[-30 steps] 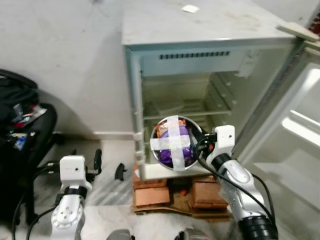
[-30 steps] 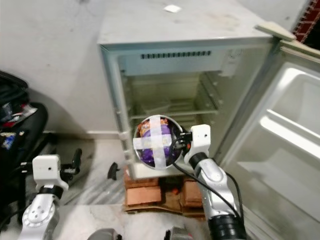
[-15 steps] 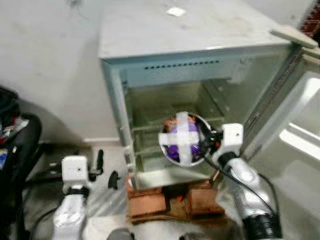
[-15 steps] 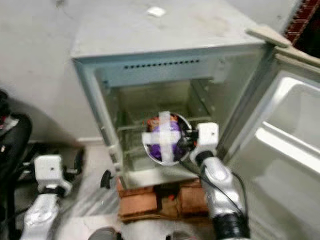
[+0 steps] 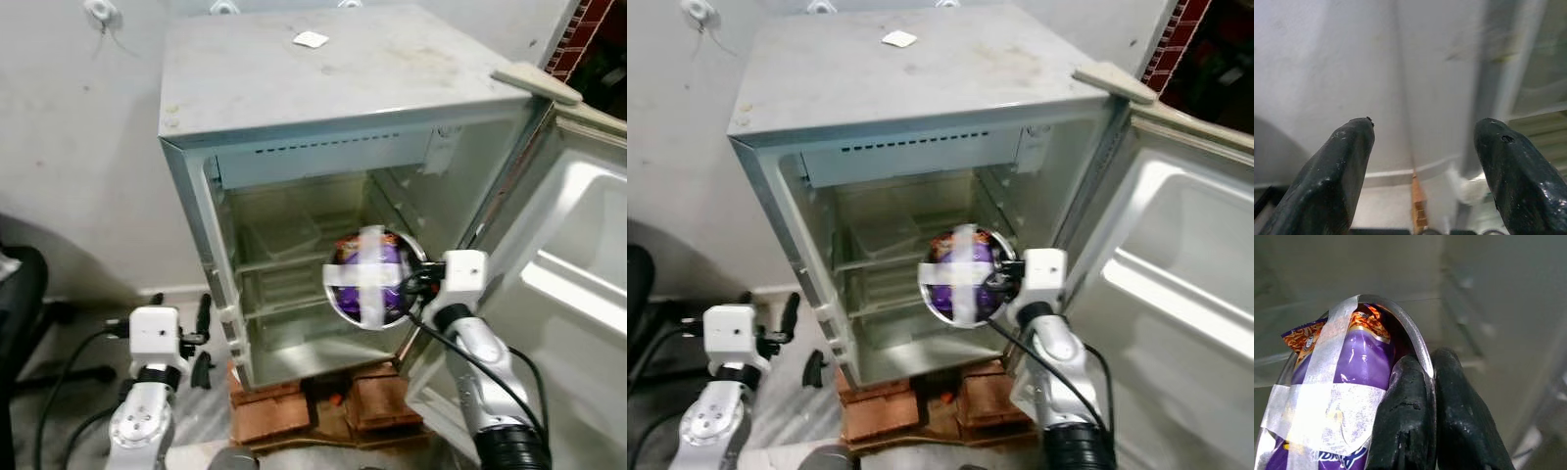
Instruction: Restocking fridge
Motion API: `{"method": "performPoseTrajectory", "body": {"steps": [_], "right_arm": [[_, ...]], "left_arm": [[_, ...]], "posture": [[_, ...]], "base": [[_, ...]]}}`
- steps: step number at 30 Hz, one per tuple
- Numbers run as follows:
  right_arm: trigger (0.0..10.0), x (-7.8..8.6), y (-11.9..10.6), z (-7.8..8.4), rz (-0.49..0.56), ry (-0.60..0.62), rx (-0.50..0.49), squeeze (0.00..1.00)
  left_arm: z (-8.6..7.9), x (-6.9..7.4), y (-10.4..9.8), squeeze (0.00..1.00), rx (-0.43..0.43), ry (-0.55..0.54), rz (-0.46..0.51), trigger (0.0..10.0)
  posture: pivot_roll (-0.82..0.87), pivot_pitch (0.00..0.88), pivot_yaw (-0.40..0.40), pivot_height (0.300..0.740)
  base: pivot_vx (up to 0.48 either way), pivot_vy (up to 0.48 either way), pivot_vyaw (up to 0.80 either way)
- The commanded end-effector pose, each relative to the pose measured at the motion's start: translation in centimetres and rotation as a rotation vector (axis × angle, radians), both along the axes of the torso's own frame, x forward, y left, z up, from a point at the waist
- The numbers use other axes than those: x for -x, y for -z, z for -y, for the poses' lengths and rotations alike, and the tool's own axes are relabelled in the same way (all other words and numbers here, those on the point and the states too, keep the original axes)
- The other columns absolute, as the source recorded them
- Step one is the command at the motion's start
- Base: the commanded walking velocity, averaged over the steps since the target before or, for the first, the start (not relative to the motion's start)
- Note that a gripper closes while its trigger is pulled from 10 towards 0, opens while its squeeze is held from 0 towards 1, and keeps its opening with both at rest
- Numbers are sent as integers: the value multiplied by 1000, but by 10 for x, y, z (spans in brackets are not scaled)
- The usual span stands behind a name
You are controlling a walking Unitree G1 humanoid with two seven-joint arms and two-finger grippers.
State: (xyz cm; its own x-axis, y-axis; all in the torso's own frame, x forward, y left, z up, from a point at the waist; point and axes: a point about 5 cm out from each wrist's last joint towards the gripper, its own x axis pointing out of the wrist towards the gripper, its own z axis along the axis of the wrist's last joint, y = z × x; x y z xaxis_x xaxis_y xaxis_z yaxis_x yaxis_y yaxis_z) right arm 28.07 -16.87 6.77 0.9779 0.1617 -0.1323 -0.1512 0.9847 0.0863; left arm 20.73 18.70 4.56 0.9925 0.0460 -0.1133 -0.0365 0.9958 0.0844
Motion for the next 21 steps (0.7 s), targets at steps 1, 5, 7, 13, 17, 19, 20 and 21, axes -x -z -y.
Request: {"method": "performPoseTrajectory", "body": {"steps": [1,5,7,13,17,19,20,21], "right_arm": [[10000,-4,-8,3,38,8,3,0],[10000,-4,-7,1,38,-1,10,0],[10000,-4,-7,1,38,-3,10,0],[10000,-6,-7,0,42,-3,11,0],[10000,-15,-9,-4,53,31,40,0],[10000,-23,-12,-7,58,58,43,0],[10000,-28,-13,-9,61,69,43,0],[10000,-30,-14,-9,63,75,52,0]], "left_arm": [[0,2,1,0,-7,5,-6,10000],[0,2,1,0,-9,7,-4,10000],[0,2,0,0,-6,12,-1,10000],[1,2,0,0,-2,15,1,10000],[1,4,-2,0,-3,3,-4,10000],[-1,6,-2,0,-4,-4,-6,10000],[-2,9,-3,0,-8,-9,-10,10000],[-4,11,-2,0,-13,-13,-15,10000]], "posture": [[115,8,-25,740],[115,6,-25,740],[114,5,-25,740],[114,10,-25,740],[134,38,-25,740],[145,52,-26,740],[149,56,-26,740],[155,64,-26,740]], "base": [[0,0,0],[0,0,0],[0,0,0],[284,0,0],[0,0,0],[0,0,0],[0,0,0],[0,0,0]]}}
